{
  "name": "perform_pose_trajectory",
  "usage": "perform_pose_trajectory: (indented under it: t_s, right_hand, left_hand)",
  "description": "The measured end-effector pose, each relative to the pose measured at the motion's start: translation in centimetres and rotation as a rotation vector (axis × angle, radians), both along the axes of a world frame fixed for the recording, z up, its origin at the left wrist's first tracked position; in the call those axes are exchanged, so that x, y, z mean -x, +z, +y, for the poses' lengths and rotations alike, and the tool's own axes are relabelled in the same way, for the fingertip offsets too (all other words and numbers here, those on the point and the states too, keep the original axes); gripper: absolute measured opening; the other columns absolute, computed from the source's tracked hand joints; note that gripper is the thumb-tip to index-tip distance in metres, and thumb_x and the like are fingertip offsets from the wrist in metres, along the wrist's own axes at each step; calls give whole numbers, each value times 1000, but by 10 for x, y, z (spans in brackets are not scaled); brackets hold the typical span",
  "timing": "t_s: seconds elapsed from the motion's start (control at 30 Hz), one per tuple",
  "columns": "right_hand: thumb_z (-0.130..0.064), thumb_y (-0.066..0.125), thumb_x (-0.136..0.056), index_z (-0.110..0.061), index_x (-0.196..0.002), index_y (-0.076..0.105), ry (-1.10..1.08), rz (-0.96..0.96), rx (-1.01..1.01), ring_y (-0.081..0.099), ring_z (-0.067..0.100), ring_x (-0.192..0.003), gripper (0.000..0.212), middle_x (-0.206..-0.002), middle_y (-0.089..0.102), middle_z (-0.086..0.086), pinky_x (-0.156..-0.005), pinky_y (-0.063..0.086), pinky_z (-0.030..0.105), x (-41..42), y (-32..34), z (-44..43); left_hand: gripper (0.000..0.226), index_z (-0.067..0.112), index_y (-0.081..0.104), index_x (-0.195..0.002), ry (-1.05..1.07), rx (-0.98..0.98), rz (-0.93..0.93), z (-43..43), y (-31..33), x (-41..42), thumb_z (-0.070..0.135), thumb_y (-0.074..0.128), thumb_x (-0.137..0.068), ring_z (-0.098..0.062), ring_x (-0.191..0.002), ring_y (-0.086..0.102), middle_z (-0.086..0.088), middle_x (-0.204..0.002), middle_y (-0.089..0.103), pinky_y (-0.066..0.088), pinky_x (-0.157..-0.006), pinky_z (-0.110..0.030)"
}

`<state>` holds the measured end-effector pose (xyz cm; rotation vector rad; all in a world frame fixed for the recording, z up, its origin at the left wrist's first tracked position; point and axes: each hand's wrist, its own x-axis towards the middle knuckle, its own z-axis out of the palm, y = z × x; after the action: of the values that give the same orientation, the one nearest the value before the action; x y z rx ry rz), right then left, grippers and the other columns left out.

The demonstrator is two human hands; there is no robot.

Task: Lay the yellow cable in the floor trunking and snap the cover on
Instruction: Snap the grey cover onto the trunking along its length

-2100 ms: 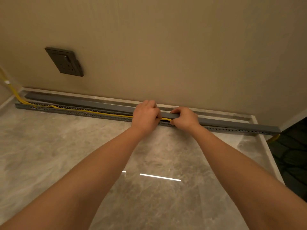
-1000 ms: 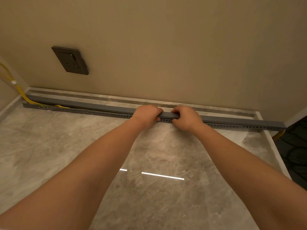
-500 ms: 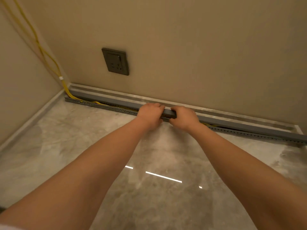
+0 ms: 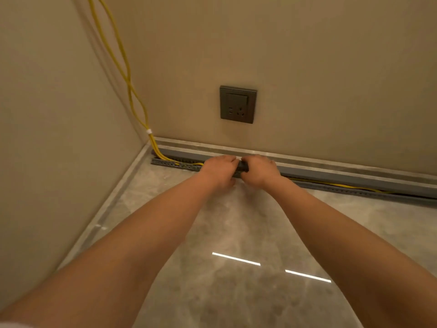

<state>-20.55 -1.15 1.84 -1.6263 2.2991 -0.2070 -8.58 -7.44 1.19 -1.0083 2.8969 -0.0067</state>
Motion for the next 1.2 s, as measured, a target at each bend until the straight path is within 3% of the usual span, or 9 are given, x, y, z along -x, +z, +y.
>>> perform_pose_trajectory:
  t_s: [0.17, 0.5, 0.63, 0.7, 0.83, 1.0, 1.2]
  right_hand:
    - [-25, 55, -87, -22, -123, 59, -25, -13, -11, 51, 31, -121, 36, -127, 59, 9, -108, 36, 49, -39, -5, -29]
    - [-15, 49, -85, -19, -119, 61, -38, -36, 55, 55, 34, -116, 36, -121, 64, 11, -105, 39, 47, -82, -11, -69]
    - [-16, 50, -88, -17, -142, 42, -20, -80, 101, 56, 34, -117, 54, -125, 63, 12, -102, 42, 43, -106, -13, -90]
    - [-18, 50, -90, -17, -144, 39, -6, -83, 120, 56, 34, -116, 56, -124, 63, 12, -101, 44, 42, -116, -14, -99]
    - [-19, 51, -91, -16, -137, 47, 33, -68, 145, 57, 34, -115, 47, -124, 64, 12, -99, 46, 43, -134, -17, -115]
    - [-20, 52, -90, -22, -138, 50, 54, -64, 179, 55, 30, -121, 48, -130, 62, 6, -97, 44, 42, -148, -23, -128]
    - [-22, 55, -90, -25, -127, 60, 66, -47, 208, 57, 29, -118, 38, -125, 66, 4, -96, 45, 41, -152, -30, -136]
  left_hand:
    - [58, 15, 41, -139, -11, -14, -3, -26, -3, -32, 32, 60, -87, -24, -124, 49, -5, -138, 49, 43, -97, -36]
    - [59, 15, 43, -137, -49, 31, 33, -68, -10, -85, 32, 61, -84, -26, -123, 49, -6, -138, 49, 42, -98, -37]
    - [64, 10, 37, -143, -14, 143, -56, -88, -15, -116, 34, 56, -87, -27, -137, 34, -9, -145, 43, 17, -118, -41]
    - [65, 9, 34, -146, 15, 213, -85, -96, -18, -131, 34, 53, -89, -27, -144, 23, -9, -149, 38, 6, -120, -44]
    - [65, 7, 32, -147, 21, 303, -125, -109, -17, -154, 35, 49, -91, -29, -148, 9, -11, -154, 31, -2, -120, -49]
    - [63, 6, 29, -148, -13, 394, -139, -116, -17, -174, 35, 43, -94, -32, -148, 6, -12, -155, 29, -6, -119, -51]
    - [62, 8, 20, -152, -4, 419, -144, -119, -23, -190, 36, 35, -99, -26, -149, 0, -8, -160, 18, 0, -120, -49]
